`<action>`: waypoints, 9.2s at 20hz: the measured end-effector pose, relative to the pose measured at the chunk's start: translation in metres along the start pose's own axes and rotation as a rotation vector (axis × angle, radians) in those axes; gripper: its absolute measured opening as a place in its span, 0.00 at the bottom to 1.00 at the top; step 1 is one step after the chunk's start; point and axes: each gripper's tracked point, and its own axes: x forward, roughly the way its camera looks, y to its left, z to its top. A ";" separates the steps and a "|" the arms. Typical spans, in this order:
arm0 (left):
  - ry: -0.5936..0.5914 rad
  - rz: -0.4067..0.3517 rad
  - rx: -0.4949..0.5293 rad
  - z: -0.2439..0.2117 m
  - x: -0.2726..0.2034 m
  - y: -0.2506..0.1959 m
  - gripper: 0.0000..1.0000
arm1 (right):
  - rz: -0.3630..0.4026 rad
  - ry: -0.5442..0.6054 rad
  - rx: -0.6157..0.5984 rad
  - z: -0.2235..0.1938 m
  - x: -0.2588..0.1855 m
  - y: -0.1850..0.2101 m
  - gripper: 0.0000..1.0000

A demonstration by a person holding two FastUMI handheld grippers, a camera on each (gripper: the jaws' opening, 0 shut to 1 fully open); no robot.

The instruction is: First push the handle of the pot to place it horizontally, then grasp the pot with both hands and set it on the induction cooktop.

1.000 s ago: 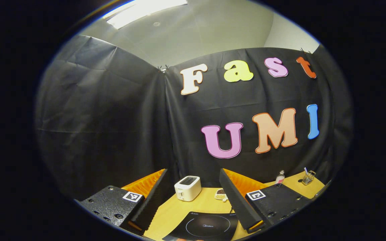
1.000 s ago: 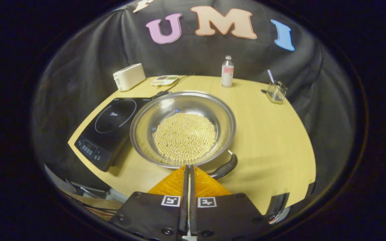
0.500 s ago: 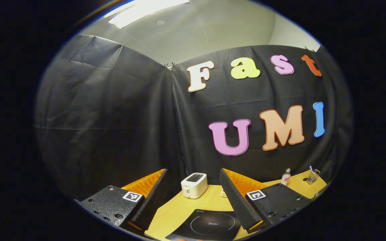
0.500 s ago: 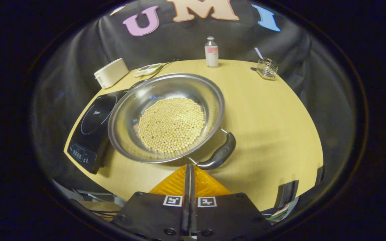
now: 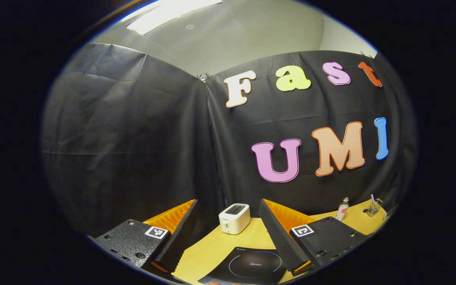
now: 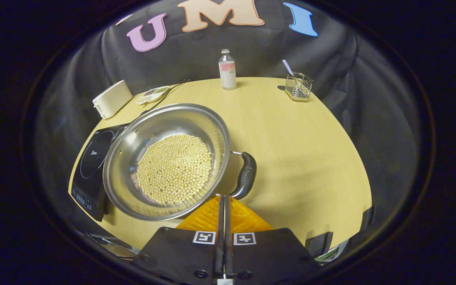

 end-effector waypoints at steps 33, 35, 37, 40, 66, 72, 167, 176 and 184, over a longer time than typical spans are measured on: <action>0.307 -0.360 -0.091 -0.120 0.045 -0.138 0.98 | 0.038 -0.179 0.101 0.086 -0.020 -0.009 0.70; 0.375 -0.412 -0.106 -0.144 0.044 -0.157 0.98 | 0.031 -0.183 0.105 0.088 -0.018 -0.012 0.95; 0.452 -0.451 -0.122 -0.172 0.040 -0.174 0.98 | 0.022 -0.182 0.111 0.088 -0.017 -0.014 0.95; 0.576 -0.513 -0.148 -0.215 0.035 -0.197 0.97 | 0.016 -0.180 0.122 0.087 -0.016 -0.018 0.99; 1.108 -0.565 0.014 -0.402 0.005 -0.250 0.91 | -0.072 -0.148 0.196 0.064 -0.015 -0.051 0.97; 1.107 -0.538 0.075 -0.407 0.007 -0.247 0.73 | -0.041 -0.098 0.182 0.061 0.004 -0.038 0.99; 1.080 -0.518 0.089 -0.392 0.126 0.015 0.65 | 0.060 0.044 0.142 0.063 0.030 0.280 0.48; 1.074 -0.520 0.096 -0.393 0.134 0.023 0.65 | 0.065 0.047 0.150 0.067 0.035 0.290 0.48; 1.078 -0.519 0.095 -0.392 0.135 0.028 0.65 | 0.073 0.049 0.145 0.067 0.037 0.294 0.54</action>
